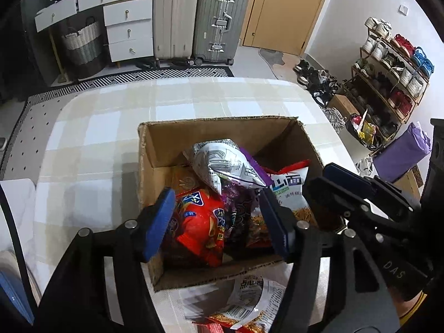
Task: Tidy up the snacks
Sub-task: 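Withdraw both tools from the box toward the remaining snacks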
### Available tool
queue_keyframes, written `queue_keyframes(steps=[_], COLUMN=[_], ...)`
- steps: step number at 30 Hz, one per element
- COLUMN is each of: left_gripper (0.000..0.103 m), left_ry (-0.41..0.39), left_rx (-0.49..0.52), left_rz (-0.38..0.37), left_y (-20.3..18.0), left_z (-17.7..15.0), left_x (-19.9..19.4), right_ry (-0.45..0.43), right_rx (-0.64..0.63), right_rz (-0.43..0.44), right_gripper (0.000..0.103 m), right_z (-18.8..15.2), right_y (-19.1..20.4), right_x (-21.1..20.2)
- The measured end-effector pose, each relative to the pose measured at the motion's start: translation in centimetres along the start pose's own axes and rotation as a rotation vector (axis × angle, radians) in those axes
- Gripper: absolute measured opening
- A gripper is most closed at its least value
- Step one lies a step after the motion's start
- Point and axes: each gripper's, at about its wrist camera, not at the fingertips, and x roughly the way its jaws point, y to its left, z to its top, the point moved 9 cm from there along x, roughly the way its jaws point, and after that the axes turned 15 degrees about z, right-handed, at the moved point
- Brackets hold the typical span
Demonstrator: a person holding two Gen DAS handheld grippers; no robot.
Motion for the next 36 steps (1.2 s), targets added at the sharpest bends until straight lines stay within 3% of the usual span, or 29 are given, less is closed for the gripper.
queue_keyframes(steps=[4, 13, 23, 36], left_gripper=[0.074, 0.079, 0.081, 0.086], left_ry=[-0.033, -0.108, -0.183, -0.294], left_rx=[-0.023, -0.07, -0.117, -0.077], left_rz=[0.027, 0.044, 0.071, 0.093], left_y=[0.7, 2.3, 3.9, 1.8], left_z=[-0.1, -2.4, -8.2, -15.7], left_x=[-2.1, -8.9, -17.4, -27.4], right_ry=[-0.008, -0.035, -0.063, -0.111], right_rx=[0.005, -0.041, -0.122, -0.138], right_rz=[0.006, 0.012, 0.006, 0.022], right_gripper=[0.037, 0.037, 0.04, 0.054], right_z=[0.0, -0.3, -3.3, -8.1], right_y=[0.5, 4.2, 9.5, 13.4], right_x=[-1.1, -5.6, -10.9, -15.6])
